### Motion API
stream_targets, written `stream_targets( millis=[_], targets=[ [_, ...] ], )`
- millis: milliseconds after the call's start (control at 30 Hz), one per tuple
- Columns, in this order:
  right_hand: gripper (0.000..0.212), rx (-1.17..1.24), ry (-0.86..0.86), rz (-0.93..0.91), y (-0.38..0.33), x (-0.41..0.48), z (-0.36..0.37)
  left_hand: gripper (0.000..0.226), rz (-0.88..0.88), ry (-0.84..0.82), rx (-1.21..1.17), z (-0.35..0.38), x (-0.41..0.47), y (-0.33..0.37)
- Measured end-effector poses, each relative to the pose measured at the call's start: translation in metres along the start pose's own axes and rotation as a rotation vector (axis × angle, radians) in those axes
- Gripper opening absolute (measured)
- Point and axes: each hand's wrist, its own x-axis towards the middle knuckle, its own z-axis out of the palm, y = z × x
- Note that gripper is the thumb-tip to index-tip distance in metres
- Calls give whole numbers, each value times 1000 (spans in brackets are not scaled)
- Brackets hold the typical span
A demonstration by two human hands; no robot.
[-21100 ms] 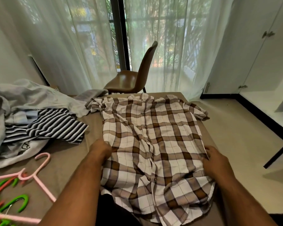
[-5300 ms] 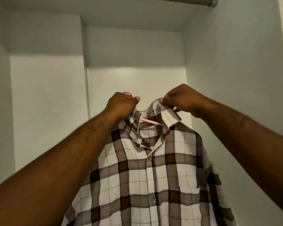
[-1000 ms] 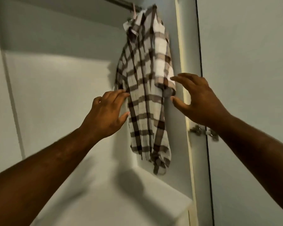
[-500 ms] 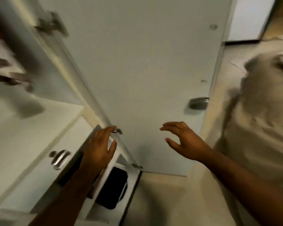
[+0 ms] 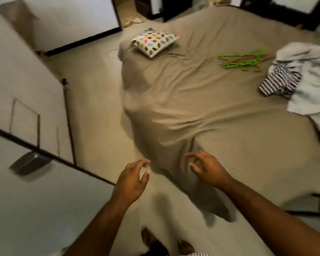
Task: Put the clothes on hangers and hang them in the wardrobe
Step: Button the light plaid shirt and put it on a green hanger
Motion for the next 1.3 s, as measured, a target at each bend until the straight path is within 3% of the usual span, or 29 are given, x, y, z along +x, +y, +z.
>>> stream_targets(
  millis=[400, 633, 700, 967, 1300],
  targets=[
    [30, 3, 379, 501, 62, -18, -84, 68, 487, -302, 9, 47, 217, 116],
    [25, 78, 561, 700, 77, -9, -90, 42, 658, -430, 22, 76, 330, 162],
    [26, 89, 567, 735, 92, -2, -95, 32, 701, -432, 28, 84, 354, 179],
    [23, 141, 660, 783, 145, 70, -153, 32, 808, -431, 148, 77, 441, 206],
    [24, 137, 761, 814, 145, 155, -204, 29, 864, -435, 135, 63, 547, 223]
  ],
)
